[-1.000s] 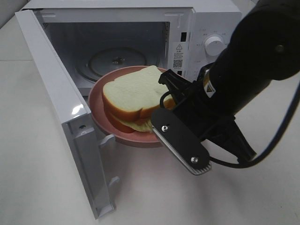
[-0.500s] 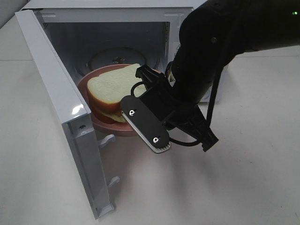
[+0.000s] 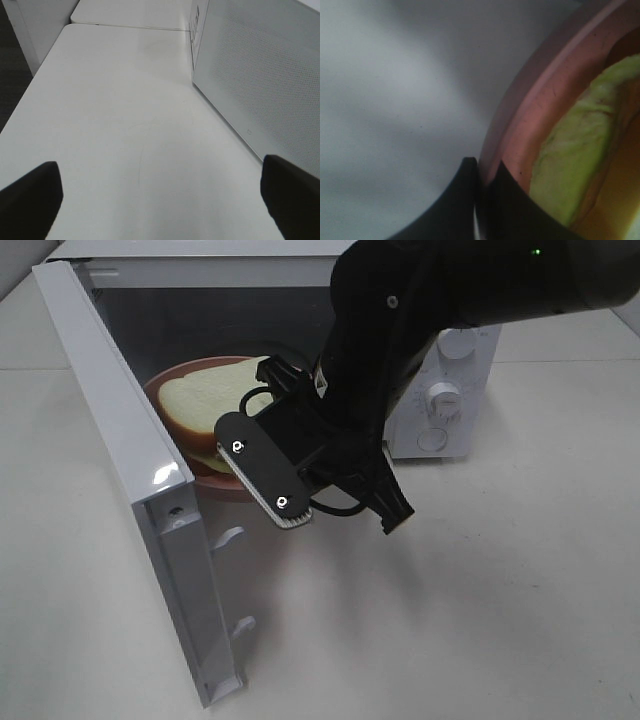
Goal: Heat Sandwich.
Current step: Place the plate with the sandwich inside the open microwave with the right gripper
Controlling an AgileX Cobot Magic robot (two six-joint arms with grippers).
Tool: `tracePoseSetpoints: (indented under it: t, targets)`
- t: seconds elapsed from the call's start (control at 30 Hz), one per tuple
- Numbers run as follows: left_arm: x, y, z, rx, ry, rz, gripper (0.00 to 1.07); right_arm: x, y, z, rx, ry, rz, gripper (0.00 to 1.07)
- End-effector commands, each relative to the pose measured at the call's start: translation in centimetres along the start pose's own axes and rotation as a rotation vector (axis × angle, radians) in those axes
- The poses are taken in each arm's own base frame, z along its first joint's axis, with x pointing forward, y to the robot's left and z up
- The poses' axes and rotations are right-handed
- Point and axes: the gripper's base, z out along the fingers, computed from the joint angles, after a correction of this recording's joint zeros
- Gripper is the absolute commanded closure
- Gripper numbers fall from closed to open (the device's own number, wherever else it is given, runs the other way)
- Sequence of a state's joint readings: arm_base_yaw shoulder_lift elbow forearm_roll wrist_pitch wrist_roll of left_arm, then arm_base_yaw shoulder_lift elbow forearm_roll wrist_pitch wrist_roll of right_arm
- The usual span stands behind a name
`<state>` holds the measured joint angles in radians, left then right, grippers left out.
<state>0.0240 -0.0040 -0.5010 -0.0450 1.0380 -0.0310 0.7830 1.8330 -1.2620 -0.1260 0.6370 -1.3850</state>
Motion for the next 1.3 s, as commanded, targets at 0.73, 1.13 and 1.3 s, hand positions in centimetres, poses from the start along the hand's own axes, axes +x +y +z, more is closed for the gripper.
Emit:
tracePoseSetpoints:
  t: [0.73,1.13,1.3]
  targets:
    - [0.2,0.0,-0.3,-0.002,-0.028,-0.001,0.05,-0.4,-5.3,2.1,-0.008,0.008,0.055,1.07]
    - [0.2,0.0,-0.3,-0.002,-0.028,-0.001,0.05,0.1,-7.3,2.3,0.003,0.019,0.105,1.06]
    - [0.2,0.0,-0.3,-0.002,-0.028,-0.001,0.05,0.4,-8.1,2.8,-0.003,0.03,0.134,1.06]
